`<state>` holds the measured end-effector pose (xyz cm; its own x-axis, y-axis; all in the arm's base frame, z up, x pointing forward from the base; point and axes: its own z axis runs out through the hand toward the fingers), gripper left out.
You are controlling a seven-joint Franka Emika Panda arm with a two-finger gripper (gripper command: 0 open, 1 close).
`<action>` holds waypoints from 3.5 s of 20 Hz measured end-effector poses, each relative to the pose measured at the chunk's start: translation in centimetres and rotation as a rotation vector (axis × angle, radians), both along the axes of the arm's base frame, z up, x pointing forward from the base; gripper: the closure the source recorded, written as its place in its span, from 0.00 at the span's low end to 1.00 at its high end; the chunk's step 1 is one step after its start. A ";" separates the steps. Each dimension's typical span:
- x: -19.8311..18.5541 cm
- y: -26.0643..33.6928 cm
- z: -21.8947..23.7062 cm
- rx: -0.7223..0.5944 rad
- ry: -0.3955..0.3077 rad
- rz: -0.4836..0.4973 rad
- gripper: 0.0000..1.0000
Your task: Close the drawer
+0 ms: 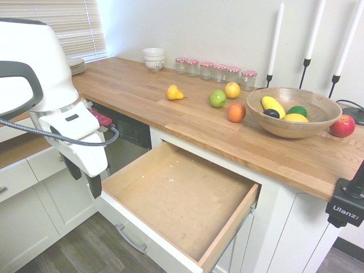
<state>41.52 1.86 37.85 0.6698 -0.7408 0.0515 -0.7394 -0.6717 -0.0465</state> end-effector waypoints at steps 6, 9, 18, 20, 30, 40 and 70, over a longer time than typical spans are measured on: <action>-0.1 0.0 -0.4 0.007 0.007 -0.006 0.00; 0.0 0.0 -0.6 0.012 0.009 -0.011 0.00; -0.2 -2.4 -7.8 0.028 0.066 -0.054 0.00; -0.1 -3.3 -9.5 0.032 0.083 -0.064 0.00; -0.5 -5.5 -18.5 0.039 0.139 -0.070 0.00; -0.4 -6.7 -22.4 0.060 0.147 -0.051 0.00; 1.8 -7.5 -24.5 0.024 0.026 0.013 1.00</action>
<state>43.32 -5.65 13.32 0.6804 -0.7326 0.0165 -0.7315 -0.6804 -0.0436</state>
